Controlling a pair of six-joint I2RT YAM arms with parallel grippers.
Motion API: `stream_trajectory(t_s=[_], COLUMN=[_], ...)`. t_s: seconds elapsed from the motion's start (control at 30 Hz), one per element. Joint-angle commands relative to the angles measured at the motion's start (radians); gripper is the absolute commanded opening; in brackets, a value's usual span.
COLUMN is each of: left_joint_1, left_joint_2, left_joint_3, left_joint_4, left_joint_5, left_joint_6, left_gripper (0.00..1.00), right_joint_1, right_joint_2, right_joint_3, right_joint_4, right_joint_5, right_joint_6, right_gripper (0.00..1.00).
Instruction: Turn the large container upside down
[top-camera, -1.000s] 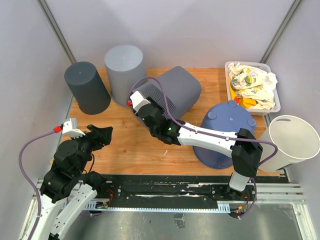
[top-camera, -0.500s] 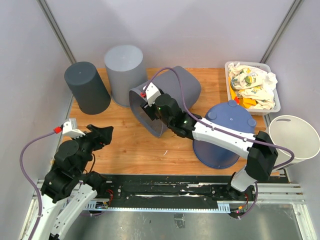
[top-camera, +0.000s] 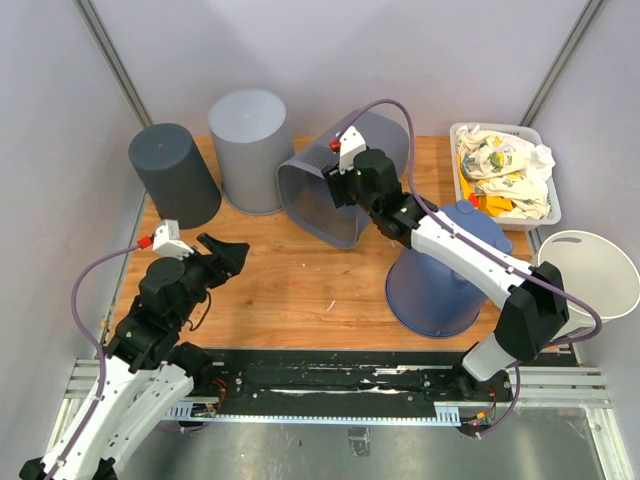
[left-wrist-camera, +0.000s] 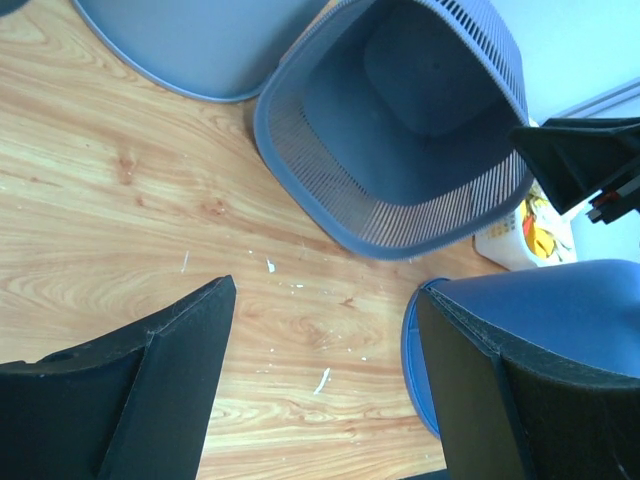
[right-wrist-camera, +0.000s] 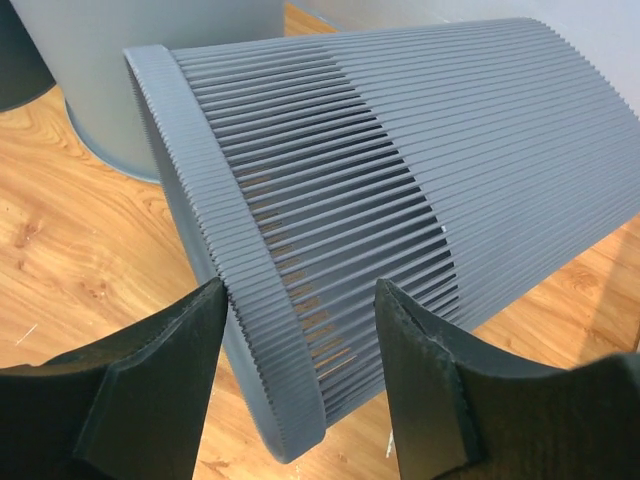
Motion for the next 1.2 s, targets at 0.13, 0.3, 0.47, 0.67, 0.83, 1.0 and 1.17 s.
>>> stream_trajectory(t_s=[0.13, 0.3, 0.47, 0.67, 0.83, 1.0, 1.17], left_joint_1=[-0.001, -0.001, -0.001, -0.001, -0.001, -0.001, -0.001], left_joint_2=[0.054, 0.040, 0.022, -0.003, -0.017, -0.032, -0.053], left_joint_3=[-0.011, -0.003, 0.002, 0.003, 0.001, 0.002, 0.015], left_joint_4=[0.115, 0.095, 0.071, 0.056, 0.045, 0.033, 0.002], left_joint_5=[0.033, 0.023, 0.016, 0.013, 0.007, -0.003, -0.021], left_joint_6=[-0.015, -0.001, 0.007, 0.010, 0.014, 0.021, 0.028], left_gripper=[0.78, 0.78, 0.78, 0.78, 0.78, 0.79, 0.79], right_joint_1=[-0.030, -0.029, -0.014, 0.025, 0.077, 0.138, 0.203], right_joint_2=[0.017, 0.065, 0.112, 0.159, 0.182, 0.189, 0.187], right_joint_3=[0.063, 0.065, 0.064, 0.063, 0.051, 0.046, 0.065], right_joint_4=[0.003, 0.014, 0.019, 0.041, 0.089, 0.095, 0.035], right_joint_5=[-0.144, -0.146, -0.009, 0.159, 0.327, 0.401, 0.404], right_joint_6=[0.008, -0.026, -0.107, -0.203, -0.287, -0.320, -0.255], right_gripper=[0.61, 0.61, 0.59, 0.48, 0.29, 0.08, 0.08])
